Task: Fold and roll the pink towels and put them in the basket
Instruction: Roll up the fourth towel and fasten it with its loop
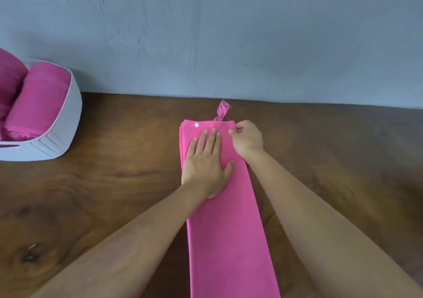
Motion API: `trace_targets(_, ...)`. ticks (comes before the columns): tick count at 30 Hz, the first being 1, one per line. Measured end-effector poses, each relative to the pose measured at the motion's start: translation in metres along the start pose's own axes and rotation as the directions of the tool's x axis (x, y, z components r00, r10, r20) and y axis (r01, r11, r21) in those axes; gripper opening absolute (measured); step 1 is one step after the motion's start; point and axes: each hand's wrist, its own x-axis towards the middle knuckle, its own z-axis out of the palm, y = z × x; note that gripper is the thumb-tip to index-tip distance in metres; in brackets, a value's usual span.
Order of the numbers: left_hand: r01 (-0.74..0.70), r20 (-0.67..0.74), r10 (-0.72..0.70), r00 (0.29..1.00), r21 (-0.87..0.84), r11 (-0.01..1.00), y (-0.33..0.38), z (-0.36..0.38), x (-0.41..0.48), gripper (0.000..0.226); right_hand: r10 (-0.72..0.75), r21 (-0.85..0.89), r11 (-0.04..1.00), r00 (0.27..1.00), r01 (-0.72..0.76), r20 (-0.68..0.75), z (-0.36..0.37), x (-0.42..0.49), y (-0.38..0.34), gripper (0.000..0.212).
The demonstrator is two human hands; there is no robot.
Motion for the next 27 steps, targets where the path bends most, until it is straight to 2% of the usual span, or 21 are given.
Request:
trace_targets(3, 0.004, -0.001, -0.004, 1.000, 0.009, 1.000, -0.006, 0.000, 0.017, 0.082, -0.027, 0.026, 0.999, 0.999, 0.026, 0.024, -0.004, -0.013, 0.014, 0.013)
trace_targets(5, 0.006, 0.005, -0.006, 1.000, 0.006, 1.000, -0.009, 0.000, 0.027, 0.081, -0.031, 0.057, 0.998, 0.999, 0.029, 0.038, -0.011, -0.031, 0.026, 0.009)
trace_targets(10, 0.012, 0.030, -0.013, 0.999, 0.022, 1.000, -0.017, -0.004, 0.049, 0.080, -0.022, 0.044, 0.999, 0.998, 0.019, 0.065, -0.034, -0.092, 0.064, 0.014)
trace_targets(16, 0.023, 0.048, -0.025, 0.999, 0.039, 0.999, -0.019, -0.010, 0.062, 0.081, 0.055, 0.001, 0.998, 0.993, -0.055, 0.106, -0.053, -0.172, 0.100, 0.015)
trace_targets(21, -0.006, 0.032, 0.004, 0.999, 0.080, 0.997, -0.022, -0.011, 0.062, 0.074, 0.139, -0.001, 0.990, 0.987, -0.139, 0.082, -0.067, -0.234, 0.117, 0.016)
trace_targets(25, -0.020, 0.031, 0.018, 0.999, 0.091, 0.996, -0.023, -0.008, 0.063, 0.074, 0.131, -0.092, 0.989, 0.977, -0.116, 0.171, -0.078, -0.271, 0.132, 0.020)
trace_targets(27, -0.021, 0.030, 0.018, 0.999, 0.100, 0.995, -0.023, -0.007, 0.064, 0.075, 0.127, -0.139, 0.985, 0.971, -0.100, 0.205, -0.081, -0.288, 0.141, 0.030)
